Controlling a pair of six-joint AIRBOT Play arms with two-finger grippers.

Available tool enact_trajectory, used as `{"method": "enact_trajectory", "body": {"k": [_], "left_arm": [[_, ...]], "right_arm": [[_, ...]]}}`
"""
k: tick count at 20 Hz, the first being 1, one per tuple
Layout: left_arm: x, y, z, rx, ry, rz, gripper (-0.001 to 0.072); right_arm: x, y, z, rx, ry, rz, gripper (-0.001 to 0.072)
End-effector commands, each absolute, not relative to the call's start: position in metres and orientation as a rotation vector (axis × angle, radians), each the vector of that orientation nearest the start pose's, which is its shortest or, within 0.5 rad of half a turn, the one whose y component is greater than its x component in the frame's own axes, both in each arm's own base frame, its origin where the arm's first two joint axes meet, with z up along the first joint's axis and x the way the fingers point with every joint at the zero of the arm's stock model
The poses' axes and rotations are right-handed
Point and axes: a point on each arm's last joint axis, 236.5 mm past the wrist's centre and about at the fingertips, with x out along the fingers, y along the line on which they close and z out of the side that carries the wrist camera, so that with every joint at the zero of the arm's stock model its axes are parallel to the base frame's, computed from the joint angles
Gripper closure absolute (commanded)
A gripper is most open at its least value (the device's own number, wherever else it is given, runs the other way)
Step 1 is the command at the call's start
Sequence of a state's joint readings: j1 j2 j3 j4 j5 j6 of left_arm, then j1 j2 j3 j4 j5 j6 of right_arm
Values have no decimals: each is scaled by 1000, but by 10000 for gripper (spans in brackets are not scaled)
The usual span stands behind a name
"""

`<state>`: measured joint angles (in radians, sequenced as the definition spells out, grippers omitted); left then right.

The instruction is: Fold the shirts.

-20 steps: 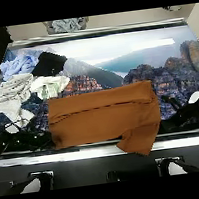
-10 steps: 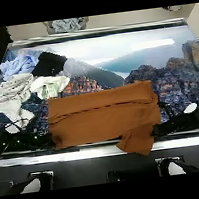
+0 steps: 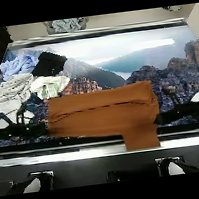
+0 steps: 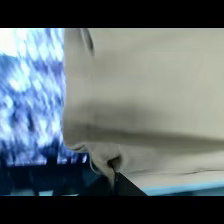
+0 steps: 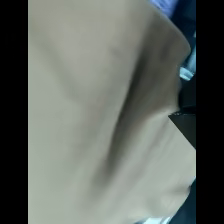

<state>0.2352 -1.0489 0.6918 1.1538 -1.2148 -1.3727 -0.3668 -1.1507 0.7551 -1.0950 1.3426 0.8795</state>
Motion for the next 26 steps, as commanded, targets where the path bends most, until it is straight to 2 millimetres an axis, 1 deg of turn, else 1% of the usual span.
{"method": "enact_trajectory", "body": {"k": [1, 3, 4, 6, 7, 8, 10, 11, 13, 16, 17, 18, 19, 20, 21, 22, 23, 24, 25, 26], "left_arm": [[294, -24, -29, -449, 1364, -128, 682], [319, -18, -29, -460, 1366, -121, 682], [333, -15, -29, -468, 1369, -116, 681], [362, -8, -30, -467, 1372, -120, 681], [377, -5, -31, -467, 1370, -121, 681], [391, -2, -33, -483, 1373, -110, 681], [413, -8, -43, -518, 1386, -131, 680], [421, -14, -51, -550, 1396, -149, 679], [430, -25, -69, -603, 1426, -170, 679], [429, -29, -90, -623, 1464, -167, 677], [428, -29, -93, -626, 1474, -168, 619], [427, -29, -92, -626, 1479, -170, 377], [426, -29, -87, -621, 1484, -180, 144], [424, -28, -79, -600, 1490, -208, 118], [422, -23, -68, -567, 1492, -222, 119], [423, -15, -56, -523, 1466, -207, 119], [426, -7, -43, -483, 1426, -182, 120], [430, -1, -28, -461, 1380, -156, 119], [434, 1, -12, -453, 1331, -147, 119], [435, 0, 3, -440, 1296, -151, 119]], "right_arm": [[323, 11, -14, 174, 1252, 434, 673], [371, 13, -7, 147, 1177, 395, 673], [393, 12, -8, 150, 1159, 381, 673], [433, 10, -11, 172, 1143, 359, 673], [449, 8, -13, 183, 1136, 362, 673], [464, 7, -17, 204, 1135, 362, 673], [485, 7, -33, 213, 1142, 364, 672], [491, 9, -43, 213, 1147, 364, 671], [501, 18, -61, 208, 1138, 370, 670], [509, 18, -72, 197, 1127, 352, 669], [509, 17, -73, 197, 1126, 351, 664], [510, 16, -70, 203, 1121, 349, 551], [506, 14, -62, 193, 1121, 369, 302], [499, 9, -50, 132, 1120, 421, 125], [492, -5, -40, 85, 1126, 428, 87], [483, -29, -32, 62, 1140, 393, 83], [473, -55, -28, 74, 1164, 343, 81], [460, -75, -31, 108, 1201, 314, 60], [445, -90, -38, 158, 1250, 305, 30], [430, -97, -47, 220, 1301, 320, 22]]}}
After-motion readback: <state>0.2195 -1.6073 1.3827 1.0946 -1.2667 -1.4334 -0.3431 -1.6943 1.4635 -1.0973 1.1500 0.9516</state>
